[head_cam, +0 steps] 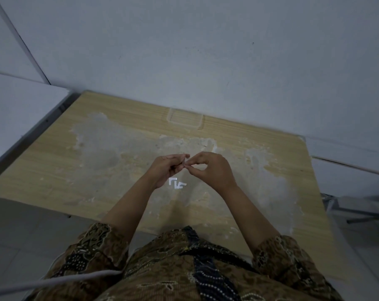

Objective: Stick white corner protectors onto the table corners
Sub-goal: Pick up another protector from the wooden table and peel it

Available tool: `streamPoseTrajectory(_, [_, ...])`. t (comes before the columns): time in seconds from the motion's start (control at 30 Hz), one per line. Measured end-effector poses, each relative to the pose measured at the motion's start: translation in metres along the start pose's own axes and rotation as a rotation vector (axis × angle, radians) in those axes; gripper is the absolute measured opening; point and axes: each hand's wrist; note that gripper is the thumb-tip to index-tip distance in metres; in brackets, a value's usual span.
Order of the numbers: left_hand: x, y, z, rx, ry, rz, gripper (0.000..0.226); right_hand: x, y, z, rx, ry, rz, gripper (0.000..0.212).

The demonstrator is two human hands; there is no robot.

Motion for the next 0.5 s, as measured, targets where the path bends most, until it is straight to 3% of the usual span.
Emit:
streamPoseTrajectory(0.1, [0.001,-0.001,0.001,0.002,0.006,-0.019,0.026,-0.003,-0.001,-0.001,0.011,0.012,-0.041,0.019])
streamPoseTrajectory(0.3, [0.002,-0.003,0.001,0.003,-0.031,-0.078,0.023,-0.001,-0.001,0.000,-0.037,-0.032,0.105,0.014])
streamPoseTrajectory(0.4, [0.000,-0.003,0.000,0.008,-0.024,-0.101,0.027,-0.005,-0.002,-0.001,-0.168,0.025,0.334,0.013])
streamPoseTrajectory(0.5, [-0.001,-0.005,0.000,0.008,-0.021,-0.110,0.029,-0.015,0.002,-0.002,-0.415,0.165,0.681,0.014])
Point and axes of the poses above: each hand's wrist, its own z-axis towards the middle knuckle, its own x-axis out of the back of the hand, y = z × x, and after that the axes turned 2 degrees about z, right-handed
